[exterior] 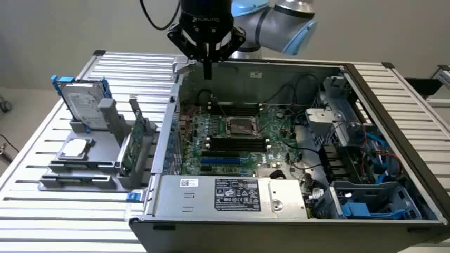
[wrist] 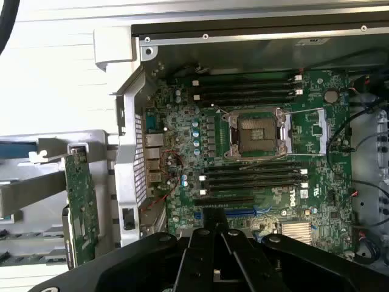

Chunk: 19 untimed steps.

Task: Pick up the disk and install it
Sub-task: 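Reach for the disk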

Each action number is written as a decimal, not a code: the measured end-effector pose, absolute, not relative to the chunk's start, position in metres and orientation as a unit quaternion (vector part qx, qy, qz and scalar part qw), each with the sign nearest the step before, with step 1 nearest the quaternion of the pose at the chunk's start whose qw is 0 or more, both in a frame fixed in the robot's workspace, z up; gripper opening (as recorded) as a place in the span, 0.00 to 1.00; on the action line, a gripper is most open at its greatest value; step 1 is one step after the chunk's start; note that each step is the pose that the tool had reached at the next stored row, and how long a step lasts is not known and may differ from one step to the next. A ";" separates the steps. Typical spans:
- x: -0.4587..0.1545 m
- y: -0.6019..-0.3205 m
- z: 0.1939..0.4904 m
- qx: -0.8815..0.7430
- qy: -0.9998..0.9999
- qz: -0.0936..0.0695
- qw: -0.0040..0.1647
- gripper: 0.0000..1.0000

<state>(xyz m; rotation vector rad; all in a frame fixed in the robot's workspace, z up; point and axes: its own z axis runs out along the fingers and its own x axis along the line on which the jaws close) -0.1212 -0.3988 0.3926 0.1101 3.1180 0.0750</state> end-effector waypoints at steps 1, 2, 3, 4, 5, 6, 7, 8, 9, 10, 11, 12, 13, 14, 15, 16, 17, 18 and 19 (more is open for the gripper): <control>-0.121 -0.399 0.393 0.035 0.999 0.024 0.010 0.11; -0.121 -0.399 0.393 0.035 0.999 0.024 0.010 0.11; -0.121 -0.399 0.393 0.035 0.999 0.024 0.010 0.11; -0.121 -0.399 0.393 0.035 0.999 0.024 0.010 0.11; -0.121 -0.399 0.393 0.035 0.999 0.024 0.010 0.11; -0.121 -0.399 0.393 0.035 0.999 0.024 0.010 0.11; -0.121 -0.399 0.393 0.035 0.999 0.024 0.010 0.11; -0.121 -0.399 0.393 0.035 0.999 0.024 0.010 0.11; -0.121 -0.399 0.393 0.035 0.999 0.024 0.010 0.11; -0.123 -0.399 0.393 0.035 0.999 0.024 0.010 0.11; -0.127 -0.399 0.393 0.035 0.999 0.024 0.010 0.11; -0.132 -0.398 0.393 0.035 0.999 0.024 0.010 0.11; -0.136 -0.398 0.393 0.035 0.999 0.024 0.010 0.11; -0.141 -0.397 0.393 0.035 0.999 0.024 0.010 0.11; -0.145 -0.396 0.393 0.035 0.999 0.024 0.011 0.11; -0.150 -0.395 0.393 0.035 0.999 0.024 0.011 0.11; -0.155 -0.394 0.393 0.035 0.999 0.024 0.011 0.11; -0.159 -0.393 0.393 0.035 0.999 0.024 0.011 0.11; -0.164 -0.393 0.393 0.035 0.999 0.024 0.011 0.11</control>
